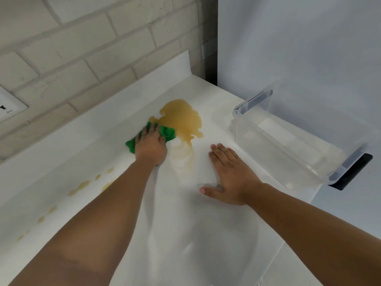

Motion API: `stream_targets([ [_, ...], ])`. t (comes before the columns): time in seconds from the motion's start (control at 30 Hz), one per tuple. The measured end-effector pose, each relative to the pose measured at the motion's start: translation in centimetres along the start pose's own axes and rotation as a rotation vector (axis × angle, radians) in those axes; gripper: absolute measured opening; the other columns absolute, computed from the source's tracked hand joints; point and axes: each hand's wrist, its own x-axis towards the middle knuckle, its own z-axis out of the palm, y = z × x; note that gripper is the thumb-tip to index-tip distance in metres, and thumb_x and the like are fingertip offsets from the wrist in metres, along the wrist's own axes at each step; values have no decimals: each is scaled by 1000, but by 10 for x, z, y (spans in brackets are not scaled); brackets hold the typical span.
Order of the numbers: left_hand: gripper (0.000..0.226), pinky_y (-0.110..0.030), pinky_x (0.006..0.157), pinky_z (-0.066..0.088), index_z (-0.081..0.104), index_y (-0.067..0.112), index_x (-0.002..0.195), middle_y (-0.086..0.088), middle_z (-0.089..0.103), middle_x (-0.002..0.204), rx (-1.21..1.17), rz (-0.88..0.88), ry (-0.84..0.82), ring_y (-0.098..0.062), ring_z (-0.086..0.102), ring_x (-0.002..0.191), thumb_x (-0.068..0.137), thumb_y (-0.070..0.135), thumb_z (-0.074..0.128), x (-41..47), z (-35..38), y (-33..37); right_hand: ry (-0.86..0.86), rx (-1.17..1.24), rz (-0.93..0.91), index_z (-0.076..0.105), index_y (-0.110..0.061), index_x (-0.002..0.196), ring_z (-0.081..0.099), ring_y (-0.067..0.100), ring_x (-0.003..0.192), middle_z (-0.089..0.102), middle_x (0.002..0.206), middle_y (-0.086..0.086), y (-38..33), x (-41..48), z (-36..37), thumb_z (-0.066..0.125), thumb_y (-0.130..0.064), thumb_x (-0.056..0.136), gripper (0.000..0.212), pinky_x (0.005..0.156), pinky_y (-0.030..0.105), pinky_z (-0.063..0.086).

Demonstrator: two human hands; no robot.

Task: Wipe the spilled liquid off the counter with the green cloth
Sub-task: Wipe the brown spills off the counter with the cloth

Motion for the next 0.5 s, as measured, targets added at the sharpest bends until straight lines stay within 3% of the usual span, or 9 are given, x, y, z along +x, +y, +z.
stream_targets([
  [0.17,62,-42,123,7,23,26,156,5,17,163,-21,343,-60,-19,10,151,99,45,42,-42,11,36,34,45,-1,3,-9,158,-14,19,151,-8,166,7,1,2,1,21,-88,80,113,124,37,-4],
  [0.3,63,-41,123,11,28,31,154,9,20,161,-56,499,-129,-16,13,150,94,51,37,-67,6,0,43,69,-23,7,-9,157,-11,19,152,-5,166,7,3,0,-2,26,-85,82,110,124,35,-4],
  [0.37,61,-39,122,14,33,27,152,7,26,159,-69,459,-91,-17,18,149,95,47,37,-69,2,-25,26,77,-38,6,-9,158,-12,19,152,-7,166,6,5,0,-4,24,-86,81,110,124,34,-4],
  [0.5,55,-40,122,17,36,15,151,-5,33,158,-97,145,61,-26,26,147,98,26,45,-36,-1,-36,30,19,-96,7,-11,158,-11,16,152,-6,166,4,17,0,-4,18,-87,81,108,124,34,0],
])
